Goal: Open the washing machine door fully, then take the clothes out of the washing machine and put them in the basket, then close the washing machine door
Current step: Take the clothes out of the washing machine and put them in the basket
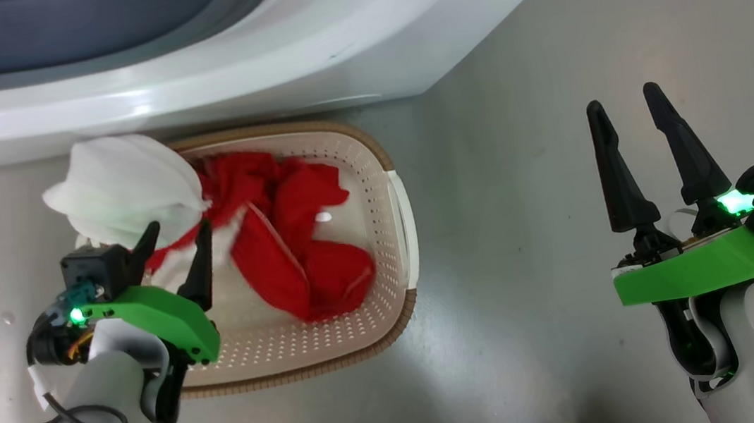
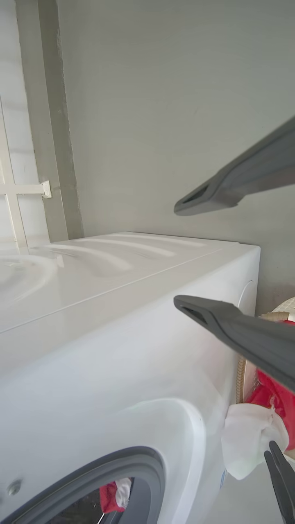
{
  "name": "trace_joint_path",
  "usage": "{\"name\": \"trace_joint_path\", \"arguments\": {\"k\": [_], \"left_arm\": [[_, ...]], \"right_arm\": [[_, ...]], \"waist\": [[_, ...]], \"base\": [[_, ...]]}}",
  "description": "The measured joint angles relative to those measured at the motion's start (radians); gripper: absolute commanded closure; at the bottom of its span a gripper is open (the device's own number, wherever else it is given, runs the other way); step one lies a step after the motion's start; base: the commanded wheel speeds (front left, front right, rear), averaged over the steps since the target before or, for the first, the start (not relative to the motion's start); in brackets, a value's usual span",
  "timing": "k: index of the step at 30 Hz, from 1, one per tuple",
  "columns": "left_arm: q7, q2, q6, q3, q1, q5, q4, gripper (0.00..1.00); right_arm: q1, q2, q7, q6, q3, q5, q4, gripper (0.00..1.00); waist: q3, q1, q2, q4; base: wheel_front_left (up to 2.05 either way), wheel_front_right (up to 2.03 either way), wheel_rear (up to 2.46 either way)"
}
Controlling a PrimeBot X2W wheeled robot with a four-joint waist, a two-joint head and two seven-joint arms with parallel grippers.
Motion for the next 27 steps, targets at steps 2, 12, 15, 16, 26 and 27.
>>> {"name": "trace_joint_path", "arguments": {"k": [2,12,15,16,26,27], "left_arm": [[0.0,0.0,0.0,0.007,0.001,0.0,-0.005,0.0],[0.0,-0.008,0.0,0.106,0.068,0.021,-0.113,0.0],[0.0,-0.014,0.0,0.15,0.105,0.049,-0.16,0.0],[0.0,-0.015,0.0,0.161,0.118,0.057,-0.175,0.0],[0.0,-0.039,0.0,0.25,0.251,0.13,-0.349,0.0],[0.0,-0.04,0.0,0.255,0.264,0.137,-0.367,0.0]], "right_arm": [[0.0,0.0,0.0,0.0,-0.001,0.0,0.002,0.0],[0.01,0.0,0.0,0.0,-0.01,-0.016,0.021,0.0],[0.028,0.0,0.0,0.0,-0.013,-0.016,0.03,0.0],[0.032,0.0,0.0,0.0,-0.014,-0.016,0.033,0.0],[0.112,0.0,0.0,0.0,-0.027,-0.026,0.056,0.0],[0.12,0.0,0.0,0.0,-0.028,-0.026,0.059,0.0]], "waist": [[-0.011,0.0,0.0,0.002],[-0.092,0.0,0.0,0.018],[-0.125,0.0,0.0,0.023],[-0.137,0.0,0.0,0.024],[-0.275,0.0,0.0,0.046],[-0.288,0.0,0.0,0.048]], "base": [[0.0,0.0,0.0],[0.0,0.0,0.0],[0.0,0.0,0.0],[0.0,0.0,0.0],[0.0,0.0,0.0],[0.0,0.0,0.0]]}}
